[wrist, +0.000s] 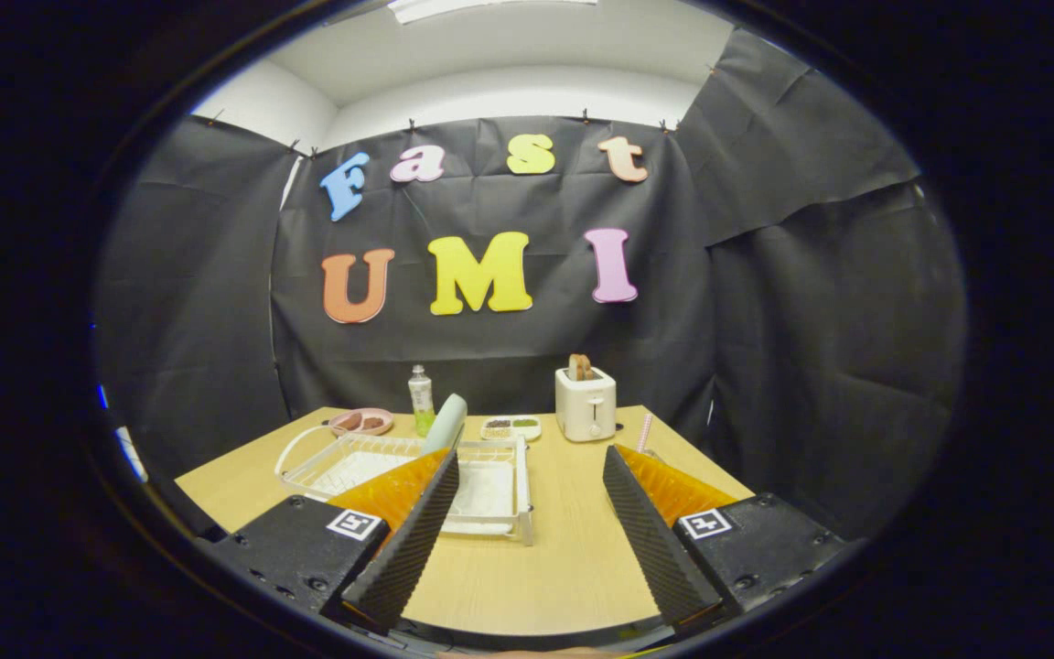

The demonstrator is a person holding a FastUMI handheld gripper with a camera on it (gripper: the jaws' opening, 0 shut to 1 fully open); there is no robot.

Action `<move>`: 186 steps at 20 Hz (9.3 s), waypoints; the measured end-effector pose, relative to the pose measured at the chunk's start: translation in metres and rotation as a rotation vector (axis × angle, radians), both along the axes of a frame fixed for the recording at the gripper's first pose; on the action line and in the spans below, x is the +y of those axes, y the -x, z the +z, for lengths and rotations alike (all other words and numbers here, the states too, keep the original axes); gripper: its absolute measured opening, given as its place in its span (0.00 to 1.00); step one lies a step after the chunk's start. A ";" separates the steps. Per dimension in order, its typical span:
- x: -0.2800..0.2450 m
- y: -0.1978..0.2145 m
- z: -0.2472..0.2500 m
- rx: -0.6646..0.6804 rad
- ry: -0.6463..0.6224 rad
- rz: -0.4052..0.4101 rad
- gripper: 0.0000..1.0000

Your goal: Take the plate from the dish rack, then take the spoon from the basket and place it into the plate.

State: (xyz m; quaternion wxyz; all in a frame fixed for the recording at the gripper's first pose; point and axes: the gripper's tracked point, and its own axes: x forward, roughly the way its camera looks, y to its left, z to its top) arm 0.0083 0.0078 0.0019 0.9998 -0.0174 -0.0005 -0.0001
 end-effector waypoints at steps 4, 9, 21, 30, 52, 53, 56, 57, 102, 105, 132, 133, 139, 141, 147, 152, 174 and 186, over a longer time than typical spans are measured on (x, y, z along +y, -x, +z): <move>0.020 -0.020 0.025 0.025 0.042 0.029 1.00; 0.064 -0.073 0.057 0.144 0.128 0.093 1.00; 0.128 -0.220 0.024 0.727 0.312 -0.071 0.90; 0.119 -0.270 -0.012 1.038 0.250 -0.224 0.53; 0.179 -0.246 0.005 0.704 0.555 -0.623 0.18; 0.176 -0.246 0.010 0.672 0.557 -0.647 0.18; 0.168 -0.242 0.027 0.592 0.573 -0.703 0.16; 0.168 -0.240 0.028 0.587 0.563 -0.699 0.16; 0.041 -0.085 -0.226 0.704 -0.248 0.104 0.37; 0.036 -0.093 -0.202 0.571 -0.239 0.130 0.52; -0.186 -0.298 -0.052 0.318 -0.099 -0.033 0.98; -0.180 -0.304 -0.055 0.325 -0.095 -0.012 0.93; -0.163 -0.333 -0.068 0.337 -0.181 0.006 0.37; -0.152 -0.327 -0.061 0.330 -0.204 0.037 0.19; -0.143 -0.299 -0.023 0.215 -0.139 0.007 0.14; -0.131 -0.254 0.037 0.065 -0.083 -0.039 0.14; 0.185 -0.055 -0.022 -0.030 0.092 0.194 0.14; 0.180 -0.061 -0.110 0.031 -0.015 0.135 0.16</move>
